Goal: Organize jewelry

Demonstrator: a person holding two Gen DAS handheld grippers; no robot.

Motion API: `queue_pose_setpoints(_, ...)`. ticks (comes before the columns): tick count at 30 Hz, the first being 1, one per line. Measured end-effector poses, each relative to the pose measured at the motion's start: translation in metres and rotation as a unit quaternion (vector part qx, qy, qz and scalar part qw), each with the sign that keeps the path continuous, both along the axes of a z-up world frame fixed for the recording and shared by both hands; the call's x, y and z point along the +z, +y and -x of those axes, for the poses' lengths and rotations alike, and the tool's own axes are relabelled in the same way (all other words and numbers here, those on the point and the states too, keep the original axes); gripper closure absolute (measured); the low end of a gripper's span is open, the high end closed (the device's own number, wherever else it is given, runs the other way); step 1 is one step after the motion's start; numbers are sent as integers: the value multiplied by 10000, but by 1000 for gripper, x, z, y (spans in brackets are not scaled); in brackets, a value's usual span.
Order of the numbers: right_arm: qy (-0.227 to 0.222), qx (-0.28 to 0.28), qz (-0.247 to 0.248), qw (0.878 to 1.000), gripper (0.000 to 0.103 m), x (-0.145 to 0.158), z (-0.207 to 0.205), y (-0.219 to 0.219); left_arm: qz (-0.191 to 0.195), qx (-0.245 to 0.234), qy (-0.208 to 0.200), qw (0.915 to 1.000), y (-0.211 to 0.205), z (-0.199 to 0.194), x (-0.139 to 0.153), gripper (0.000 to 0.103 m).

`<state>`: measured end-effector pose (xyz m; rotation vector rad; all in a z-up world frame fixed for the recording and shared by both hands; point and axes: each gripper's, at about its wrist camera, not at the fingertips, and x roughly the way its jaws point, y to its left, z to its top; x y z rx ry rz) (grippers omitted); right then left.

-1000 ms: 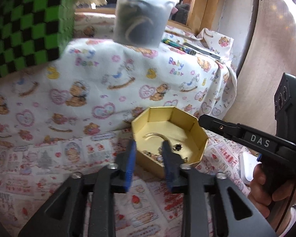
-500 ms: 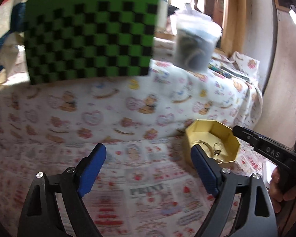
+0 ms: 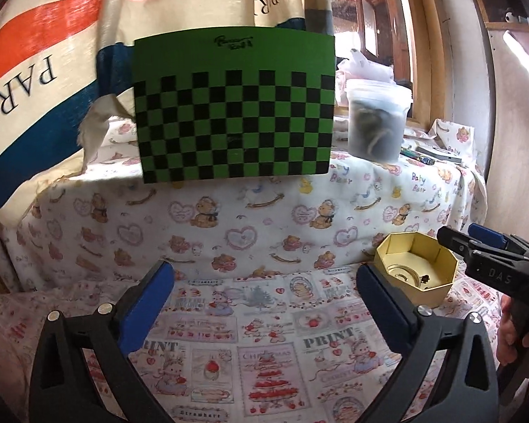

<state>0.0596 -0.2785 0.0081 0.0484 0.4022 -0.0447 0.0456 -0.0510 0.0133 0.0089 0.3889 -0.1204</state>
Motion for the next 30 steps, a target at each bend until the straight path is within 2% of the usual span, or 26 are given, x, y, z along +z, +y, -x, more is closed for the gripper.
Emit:
queue_pose_setpoints(3, -163, 18, 48, 9999, 24, -1, 4, 5, -92, 186, -144, 9997, 3, 3, -8, 1)
queue_pose_setpoints(5, -277, -11, 14, 9996, 17, -2, 7, 7, -10, 221, -162, 9996, 8, 3, -11, 1)
queue_pose_setpoints(11, -293, 120, 217, 9993, 16, -7, 8, 19, 325, 431, -409, 9977, 25, 8, -13, 0)
queue_pose_setpoints(15, -378, 137, 274, 9988, 13, -6, 11, 23, 394, 460, -372, 9975, 30, 7, -13, 0)
queue_pose_setpoints(19, -433, 134, 337, 9984, 11, -5, 13, 25, 222, 580, -479, 9969, 25, 11, -12, 0)
queue_pose_setpoints(22, -551, 101, 456, 9974, 2, -4, 18, 30, -33, 441, -596, 9972, 13, 16, -12, 0)
queue_pose_setpoints(25, -690, 147, 560, 9959, 0, -3, 23, 34, -45, 273, -591, 9979, 9, 18, -11, 0)
queue_pose_setpoints(30, -681, 118, 555, 9961, 0, -3, 23, 34, 5, 411, -555, 9976, 12, 17, -11, 0)
